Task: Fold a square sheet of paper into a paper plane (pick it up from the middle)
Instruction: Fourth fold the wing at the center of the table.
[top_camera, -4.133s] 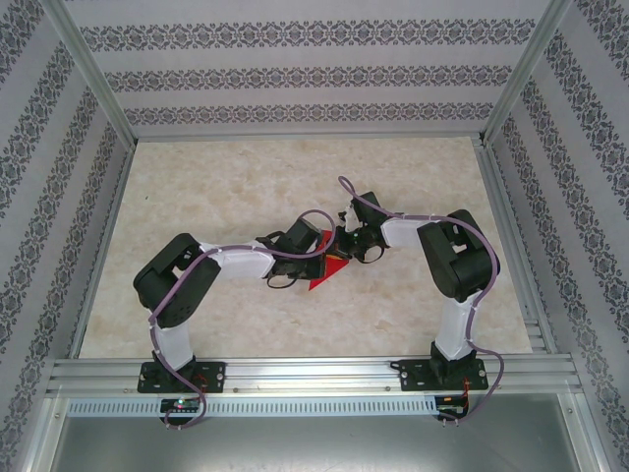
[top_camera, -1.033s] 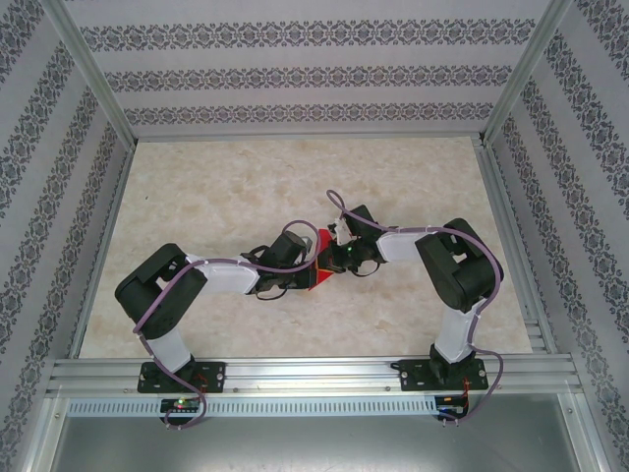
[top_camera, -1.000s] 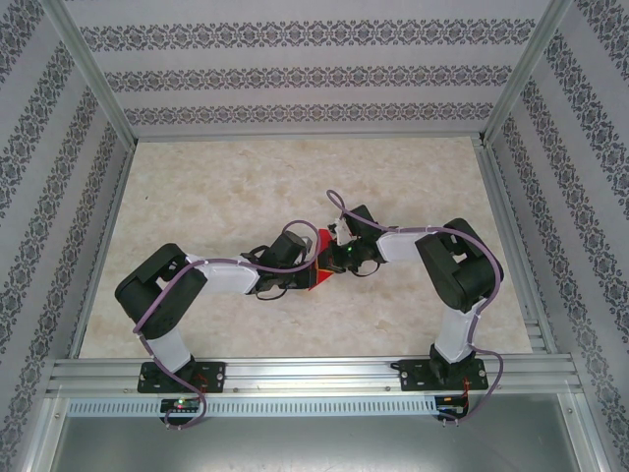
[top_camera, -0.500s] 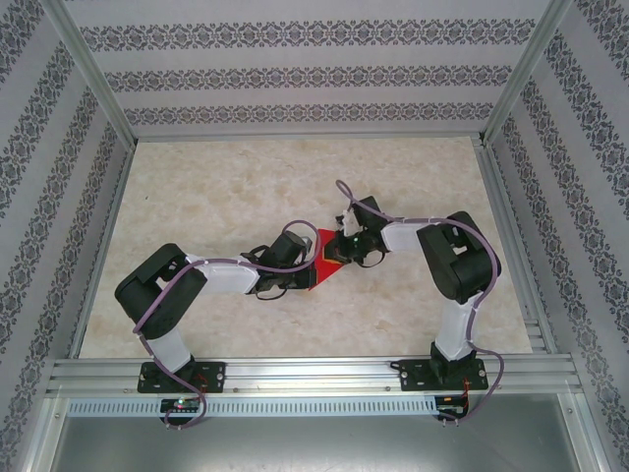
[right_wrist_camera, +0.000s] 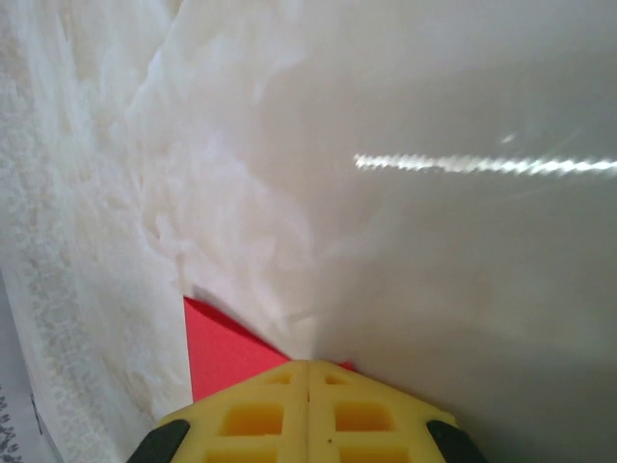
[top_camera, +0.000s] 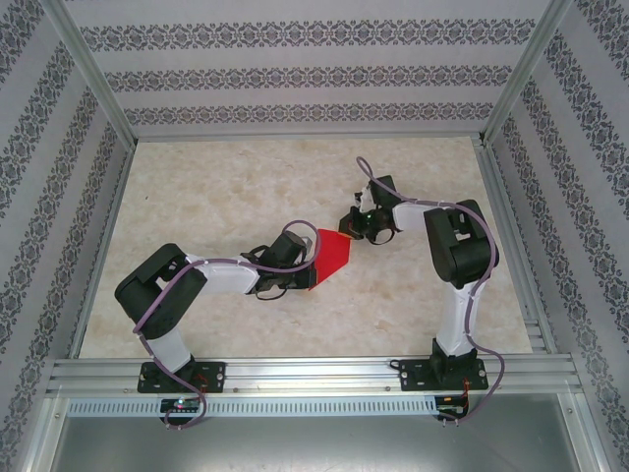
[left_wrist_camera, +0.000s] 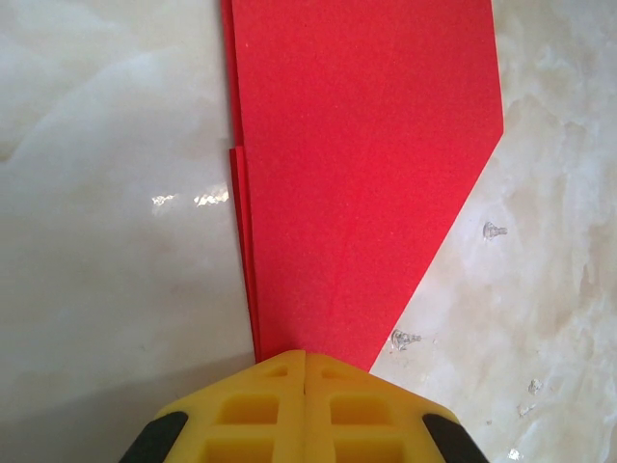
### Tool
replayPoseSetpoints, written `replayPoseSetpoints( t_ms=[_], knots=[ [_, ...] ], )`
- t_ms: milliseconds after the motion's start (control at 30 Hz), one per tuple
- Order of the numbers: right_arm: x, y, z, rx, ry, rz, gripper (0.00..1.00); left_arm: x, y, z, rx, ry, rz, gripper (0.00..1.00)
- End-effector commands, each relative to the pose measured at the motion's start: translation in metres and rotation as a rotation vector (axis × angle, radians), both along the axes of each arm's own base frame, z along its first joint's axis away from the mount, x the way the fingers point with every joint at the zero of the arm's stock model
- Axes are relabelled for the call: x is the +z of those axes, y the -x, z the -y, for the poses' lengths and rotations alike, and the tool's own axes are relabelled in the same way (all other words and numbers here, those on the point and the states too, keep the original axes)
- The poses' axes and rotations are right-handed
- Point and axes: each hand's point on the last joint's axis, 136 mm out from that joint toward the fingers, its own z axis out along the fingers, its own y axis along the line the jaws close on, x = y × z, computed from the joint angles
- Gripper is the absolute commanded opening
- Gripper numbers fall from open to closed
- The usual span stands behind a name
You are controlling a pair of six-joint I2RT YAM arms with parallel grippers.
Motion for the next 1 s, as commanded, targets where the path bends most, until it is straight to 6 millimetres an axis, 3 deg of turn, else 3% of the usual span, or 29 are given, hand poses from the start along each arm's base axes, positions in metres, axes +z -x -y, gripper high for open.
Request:
replayPoseSetpoints(
  t_ms=[0,200,367,500,700,967],
  knots=[
    [-0.011,-0.031,0.032,-0.08,0.107,0.059,0.05,-0.047,0.047,-0.035,-0.035,-0.175,-0.192,0.0],
    [0.008,-0.042,0.04,-0.102,0.109,0.088,0.07,-0.04,0.041,-0.03,-0.044,-0.169,-0.174,0.0],
    [0.039,-0.033,0.035,-0.108,0.055,0.122,0.21,-0.015,0.024,-0.017,-0.028,-0.148,-0.135,0.0],
    [0.053,-0.008,0.031,-0.113,0.046,0.112,0.34,0.021,0.0,0.0,-0.005,-0.096,-0.049,0.17],
    [0.051,0.033,0.021,-0.127,0.022,0.053,0.45,0.056,-0.033,-0.006,0.082,-0.131,0.075,0.31],
    [0.034,0.057,-0.014,-0.065,0.009,0.004,0.45,0.071,-0.051,-0.036,0.241,-0.136,0.139,0.47]
  ],
)
